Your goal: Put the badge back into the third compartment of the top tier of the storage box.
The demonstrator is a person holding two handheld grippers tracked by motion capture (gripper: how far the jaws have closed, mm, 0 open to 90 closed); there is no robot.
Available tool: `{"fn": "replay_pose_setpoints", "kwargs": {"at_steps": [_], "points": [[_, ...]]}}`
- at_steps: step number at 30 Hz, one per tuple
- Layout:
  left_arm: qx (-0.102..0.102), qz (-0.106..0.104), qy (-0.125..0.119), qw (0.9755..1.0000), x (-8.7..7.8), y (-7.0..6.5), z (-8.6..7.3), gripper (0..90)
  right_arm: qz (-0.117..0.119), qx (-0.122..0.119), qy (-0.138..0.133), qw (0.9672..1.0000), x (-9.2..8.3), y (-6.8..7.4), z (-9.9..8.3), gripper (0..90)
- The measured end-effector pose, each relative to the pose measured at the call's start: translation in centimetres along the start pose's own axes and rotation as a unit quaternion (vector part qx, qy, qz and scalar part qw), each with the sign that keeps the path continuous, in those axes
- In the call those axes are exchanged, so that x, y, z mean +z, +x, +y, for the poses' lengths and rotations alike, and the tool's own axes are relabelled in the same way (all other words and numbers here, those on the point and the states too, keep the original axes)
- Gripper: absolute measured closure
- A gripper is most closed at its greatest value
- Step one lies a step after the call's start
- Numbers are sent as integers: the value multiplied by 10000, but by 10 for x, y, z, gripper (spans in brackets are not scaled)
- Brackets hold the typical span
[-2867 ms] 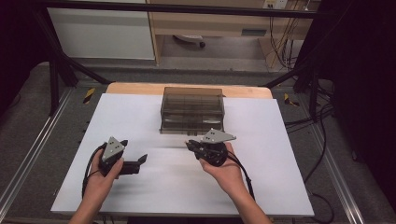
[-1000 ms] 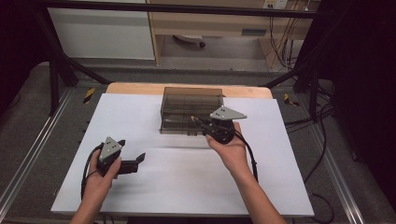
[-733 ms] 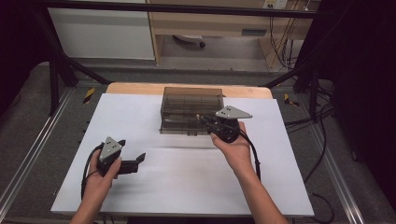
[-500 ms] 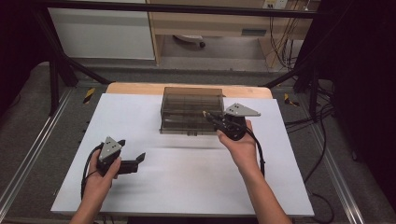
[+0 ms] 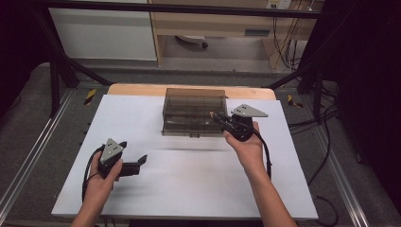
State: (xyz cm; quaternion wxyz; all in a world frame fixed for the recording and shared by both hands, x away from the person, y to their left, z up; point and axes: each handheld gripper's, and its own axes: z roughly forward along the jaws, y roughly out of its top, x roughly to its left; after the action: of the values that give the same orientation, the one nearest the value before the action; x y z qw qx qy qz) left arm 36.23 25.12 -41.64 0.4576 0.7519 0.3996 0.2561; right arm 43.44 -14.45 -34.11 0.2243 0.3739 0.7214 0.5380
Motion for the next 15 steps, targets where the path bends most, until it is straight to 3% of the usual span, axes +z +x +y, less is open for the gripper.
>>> {"fn": "replay_pose_setpoints", "kwargs": {"at_steps": [15], "points": [[6,3,7,10000,0,0,0,72,-54,-6,68,10000,3,-3,-3,812]]}}
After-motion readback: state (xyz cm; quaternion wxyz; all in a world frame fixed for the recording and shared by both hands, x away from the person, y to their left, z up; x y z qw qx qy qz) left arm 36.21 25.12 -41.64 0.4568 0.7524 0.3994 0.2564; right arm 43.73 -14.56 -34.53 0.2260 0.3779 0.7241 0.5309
